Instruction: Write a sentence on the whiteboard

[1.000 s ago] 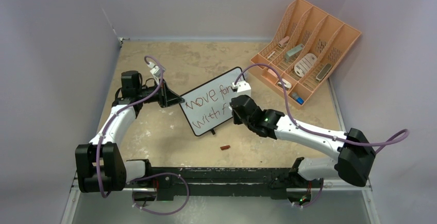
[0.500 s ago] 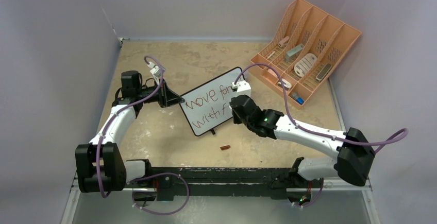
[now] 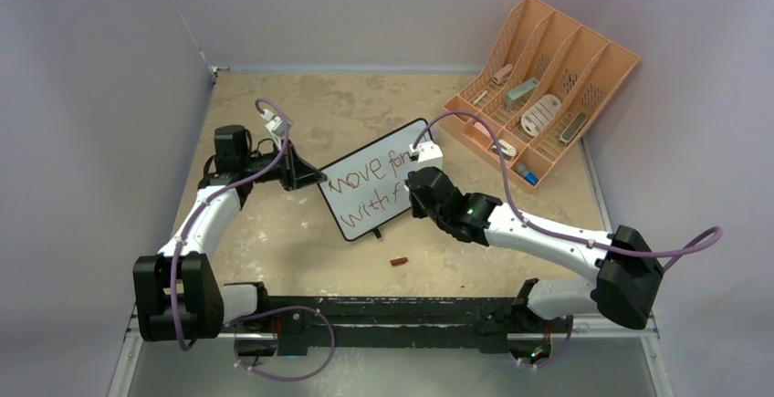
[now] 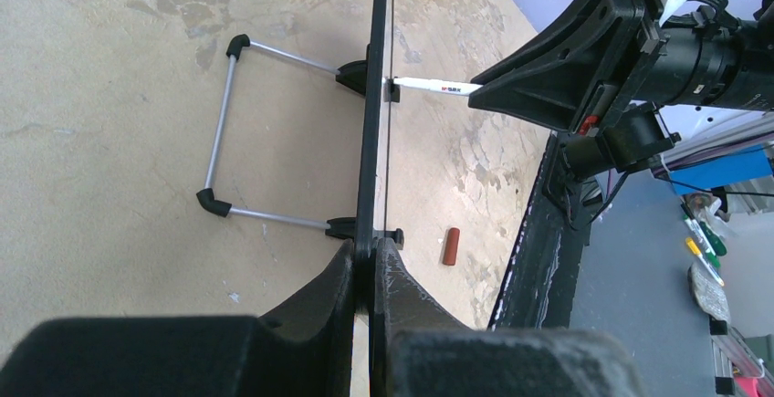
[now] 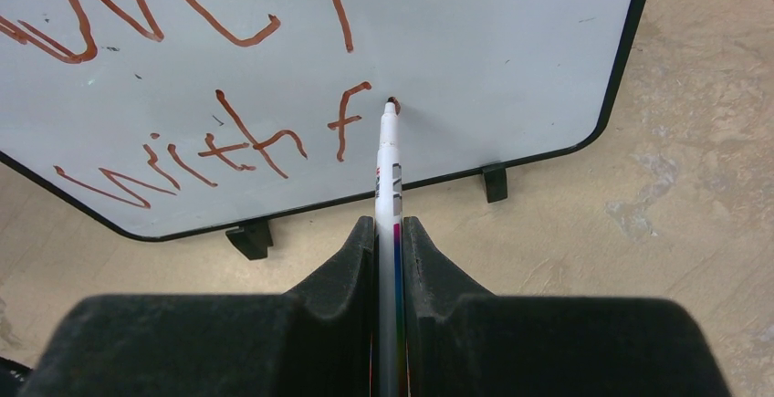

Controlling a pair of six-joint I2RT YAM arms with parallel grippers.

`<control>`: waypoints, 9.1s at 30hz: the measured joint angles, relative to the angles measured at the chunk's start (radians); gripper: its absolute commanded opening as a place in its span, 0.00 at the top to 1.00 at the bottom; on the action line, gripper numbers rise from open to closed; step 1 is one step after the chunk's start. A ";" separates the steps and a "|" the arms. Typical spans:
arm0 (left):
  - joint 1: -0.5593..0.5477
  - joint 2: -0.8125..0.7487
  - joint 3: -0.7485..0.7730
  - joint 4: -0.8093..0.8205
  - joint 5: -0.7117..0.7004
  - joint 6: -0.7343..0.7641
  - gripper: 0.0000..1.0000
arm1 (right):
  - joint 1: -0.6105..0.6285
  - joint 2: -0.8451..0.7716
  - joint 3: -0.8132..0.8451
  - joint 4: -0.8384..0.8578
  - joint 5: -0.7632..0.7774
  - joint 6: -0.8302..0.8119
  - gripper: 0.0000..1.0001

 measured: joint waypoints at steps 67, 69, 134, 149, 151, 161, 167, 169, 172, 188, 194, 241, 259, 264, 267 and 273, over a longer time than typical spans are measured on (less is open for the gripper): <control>0.006 0.000 0.000 0.003 0.000 -0.005 1.00 | 0.000 0.008 0.000 -0.022 -0.010 0.013 1.00; 0.006 0.000 0.000 0.003 0.000 -0.005 1.00 | 0.000 0.010 0.000 -0.019 -0.010 0.013 1.00; 0.006 0.000 0.000 0.003 0.000 -0.005 1.00 | 0.000 0.028 0.016 -0.025 -0.080 0.018 1.00; 0.006 0.000 0.000 0.003 0.000 -0.005 1.00 | 0.000 0.042 0.013 -0.057 -0.033 0.048 1.00; 0.006 -0.001 0.000 0.003 0.000 -0.005 1.00 | -0.001 0.042 0.012 -0.057 -0.025 0.048 1.00; 0.006 -0.001 0.000 0.003 0.000 -0.005 1.00 | -0.003 0.046 0.013 -0.056 -0.032 0.046 1.00; 0.006 -0.002 0.000 0.003 0.000 -0.005 1.00 | -0.003 0.054 0.013 -0.056 -0.054 0.046 1.00; 0.006 -0.002 0.000 0.003 0.000 -0.005 1.00 | -0.003 0.055 0.013 -0.056 -0.058 0.045 1.00; 0.006 -0.002 0.000 0.003 0.000 -0.005 1.00 | -0.004 0.055 0.013 -0.056 -0.063 0.043 1.00; 0.006 -0.002 0.000 0.003 0.000 -0.005 1.00 | -0.004 0.054 0.040 -0.054 -0.066 0.034 1.00; 0.006 -0.002 0.000 0.003 0.000 -0.005 1.00 | -0.004 0.053 0.040 -0.053 -0.063 0.034 1.00; 0.006 -0.002 0.000 0.003 0.000 -0.005 1.00 | -0.003 0.053 0.020 -0.048 -0.039 0.028 1.00; 0.006 -0.002 0.000 0.003 0.000 -0.005 1.00 | -0.005 0.053 0.032 -0.047 0.009 0.022 1.00; 0.006 -0.002 0.000 0.003 0.000 -0.005 1.00 | -0.006 0.053 0.044 -0.040 0.011 0.015 1.00; 0.006 -0.002 0.000 0.003 0.000 -0.005 1.00 | -0.006 0.053 0.049 -0.039 0.011 0.009 1.00; 0.006 -0.002 0.000 0.003 0.000 -0.005 1.00 | -0.006 0.053 0.049 -0.039 0.011 0.008 1.00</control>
